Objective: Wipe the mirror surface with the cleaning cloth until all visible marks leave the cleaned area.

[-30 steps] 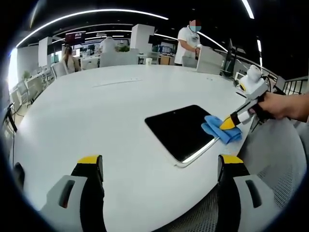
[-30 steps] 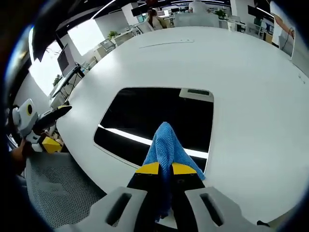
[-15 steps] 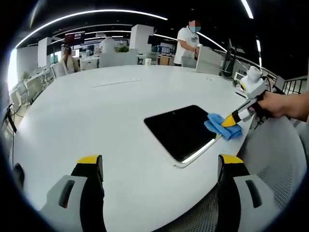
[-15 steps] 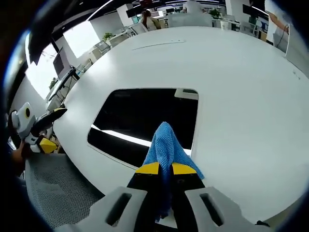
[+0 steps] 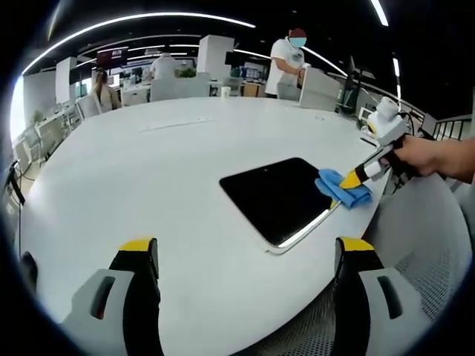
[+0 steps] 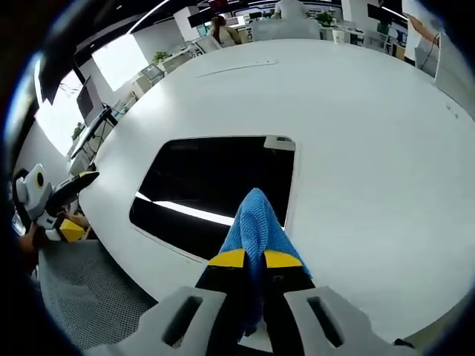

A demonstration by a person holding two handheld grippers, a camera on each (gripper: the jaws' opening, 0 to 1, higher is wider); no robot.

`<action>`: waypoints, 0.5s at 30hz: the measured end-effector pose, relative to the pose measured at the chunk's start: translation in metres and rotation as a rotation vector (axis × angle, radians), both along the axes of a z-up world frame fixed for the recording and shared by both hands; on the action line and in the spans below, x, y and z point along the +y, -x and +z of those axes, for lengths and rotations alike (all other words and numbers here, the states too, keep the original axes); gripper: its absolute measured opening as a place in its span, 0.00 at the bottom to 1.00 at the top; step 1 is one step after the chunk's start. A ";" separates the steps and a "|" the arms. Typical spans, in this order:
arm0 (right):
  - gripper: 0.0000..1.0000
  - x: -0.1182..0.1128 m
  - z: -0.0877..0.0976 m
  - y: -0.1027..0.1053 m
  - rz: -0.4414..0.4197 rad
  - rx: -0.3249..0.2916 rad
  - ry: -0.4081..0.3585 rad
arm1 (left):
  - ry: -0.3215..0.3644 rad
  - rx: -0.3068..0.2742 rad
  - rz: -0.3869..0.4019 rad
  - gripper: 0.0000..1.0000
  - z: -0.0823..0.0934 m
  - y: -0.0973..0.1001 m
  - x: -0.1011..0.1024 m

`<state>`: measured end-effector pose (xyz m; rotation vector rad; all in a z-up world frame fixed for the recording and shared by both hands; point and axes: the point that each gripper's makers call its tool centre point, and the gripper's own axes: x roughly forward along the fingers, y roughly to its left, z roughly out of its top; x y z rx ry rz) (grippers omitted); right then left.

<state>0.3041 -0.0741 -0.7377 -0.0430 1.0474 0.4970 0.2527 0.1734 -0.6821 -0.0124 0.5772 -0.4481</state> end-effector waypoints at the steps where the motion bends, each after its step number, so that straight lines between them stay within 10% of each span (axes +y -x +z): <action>1: 0.01 0.001 0.000 -0.003 0.000 -0.004 0.002 | 0.000 0.002 0.000 0.97 0.000 0.000 0.000; 15: 0.01 0.008 0.001 -0.056 -0.007 -0.021 0.034 | 0.001 -0.027 0.021 0.99 0.005 -0.003 0.003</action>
